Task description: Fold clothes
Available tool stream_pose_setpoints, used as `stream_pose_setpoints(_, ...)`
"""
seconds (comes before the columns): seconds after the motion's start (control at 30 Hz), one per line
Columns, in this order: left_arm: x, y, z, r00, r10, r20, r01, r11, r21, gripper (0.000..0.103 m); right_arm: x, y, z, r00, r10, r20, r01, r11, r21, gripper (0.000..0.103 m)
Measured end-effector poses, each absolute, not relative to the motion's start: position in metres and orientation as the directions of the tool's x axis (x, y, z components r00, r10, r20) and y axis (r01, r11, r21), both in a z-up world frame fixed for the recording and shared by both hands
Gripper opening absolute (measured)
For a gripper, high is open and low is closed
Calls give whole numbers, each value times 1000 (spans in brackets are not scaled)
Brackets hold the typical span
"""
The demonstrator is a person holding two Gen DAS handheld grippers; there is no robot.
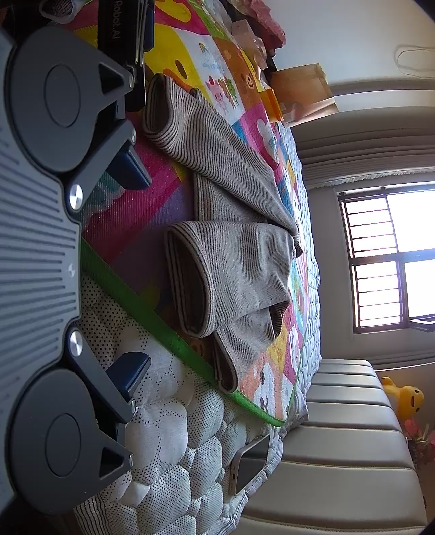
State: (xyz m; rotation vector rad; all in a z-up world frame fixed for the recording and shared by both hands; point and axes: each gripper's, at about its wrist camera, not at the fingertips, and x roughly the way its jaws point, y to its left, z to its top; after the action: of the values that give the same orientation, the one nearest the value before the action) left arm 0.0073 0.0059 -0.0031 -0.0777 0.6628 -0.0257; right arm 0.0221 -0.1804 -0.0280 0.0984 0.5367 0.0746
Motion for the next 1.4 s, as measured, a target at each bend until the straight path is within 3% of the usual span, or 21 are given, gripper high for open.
stream_pose_setpoints(0.53, 84, 34, 24, 778, -223, -587, 105, 968, -229, 103, 64, -182, -3, 851, 84, -518, -52, 996, 76, 103)
stream_pose_setpoints(0.83, 170, 60, 42, 735, -441, -515, 253, 883, -394, 103, 132, -181, 20, 860, 67, -507, -23, 995, 92, 103)
stream_pose_setpoints(1.0, 236, 60, 23, 683, -405, -608, 177, 899, -400, 103, 185, -180, 20, 871, 62, -487, -9, 994, 111, 103)
stream_pose_setpoints(1.13, 260, 61, 4, 609, -444, -657, 163, 881, -444, 103, 218, -180, 11, 869, 62, -491, -8, 994, 111, 103)
stream_pose_setpoints(1.27, 261, 62, -7, 606, -464, -646, 204, 876, -437, 103, 235, -182, -11, 823, 81, -562, -9, 991, 131, 103)
stream_pose_setpoints(1.4, 261, 74, -12, 607, -529, -593, 187, 820, -540, 103, 235, -185, -18, 813, 114, -571, -23, 986, 164, 103)
